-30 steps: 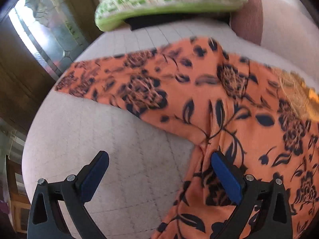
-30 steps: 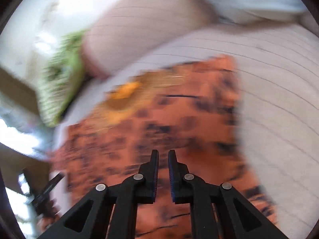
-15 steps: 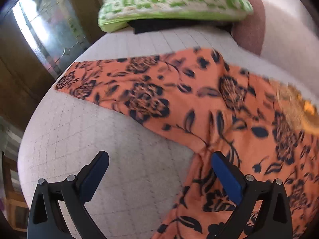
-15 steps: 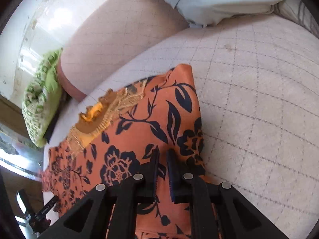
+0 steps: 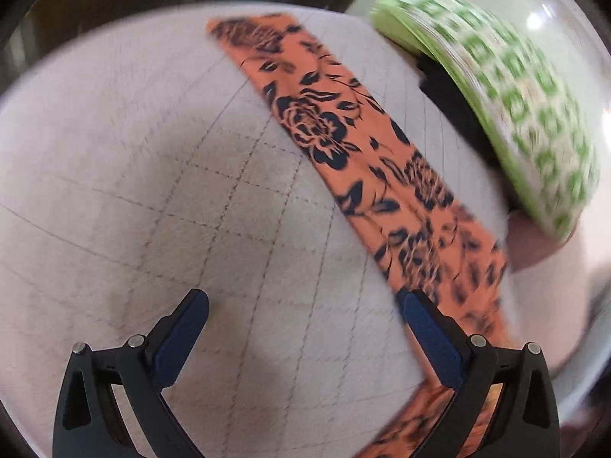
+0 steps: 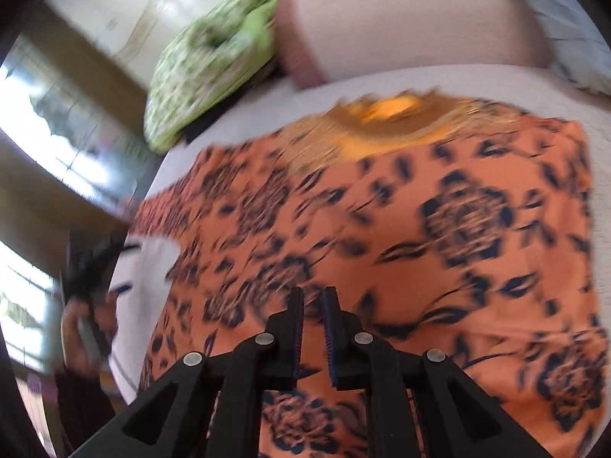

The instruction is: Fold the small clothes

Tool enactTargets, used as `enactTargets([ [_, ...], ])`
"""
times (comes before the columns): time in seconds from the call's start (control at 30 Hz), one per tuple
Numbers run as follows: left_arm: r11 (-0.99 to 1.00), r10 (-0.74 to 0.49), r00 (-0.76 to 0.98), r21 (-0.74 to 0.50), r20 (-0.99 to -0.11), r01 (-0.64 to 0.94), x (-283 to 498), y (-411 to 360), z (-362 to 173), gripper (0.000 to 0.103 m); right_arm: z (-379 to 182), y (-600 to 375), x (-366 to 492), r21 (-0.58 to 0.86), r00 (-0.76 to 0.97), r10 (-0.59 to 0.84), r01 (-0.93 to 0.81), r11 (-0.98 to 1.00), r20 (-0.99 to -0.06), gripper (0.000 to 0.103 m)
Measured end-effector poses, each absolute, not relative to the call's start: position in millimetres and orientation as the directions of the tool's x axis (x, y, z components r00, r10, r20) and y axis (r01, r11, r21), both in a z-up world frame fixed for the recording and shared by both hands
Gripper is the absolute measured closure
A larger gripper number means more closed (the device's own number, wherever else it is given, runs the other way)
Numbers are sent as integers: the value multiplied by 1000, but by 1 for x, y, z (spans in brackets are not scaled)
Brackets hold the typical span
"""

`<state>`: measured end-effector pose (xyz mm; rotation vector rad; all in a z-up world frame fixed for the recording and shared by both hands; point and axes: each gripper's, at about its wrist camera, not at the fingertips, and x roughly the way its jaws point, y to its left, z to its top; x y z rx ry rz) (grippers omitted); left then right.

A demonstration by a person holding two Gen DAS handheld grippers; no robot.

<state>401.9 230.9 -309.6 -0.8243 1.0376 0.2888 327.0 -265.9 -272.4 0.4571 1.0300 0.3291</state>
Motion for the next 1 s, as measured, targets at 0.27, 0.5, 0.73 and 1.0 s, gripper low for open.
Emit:
enactTargets([
  [0.27,512,-266,582,-624,-769,-591,426,272,-319,1,-321,-246,335,604,354,576,-37,796,-737,86],
  [0.5,545,-303,547,-613,-780,-572,485,301,-316,1,-325,-259,335,648,325,617,-19,762,-716,86],
  [0.73,577,-321,596,-651,-736,-493,520,323,-321,35,-327,-259,338,657,323,629,-28,753,-707,86],
  [1.0,507,-340,633,-702,-696,-500,518,345,-337,94,-328,-260,341,665,329,637,-37,746,-697,86],
])
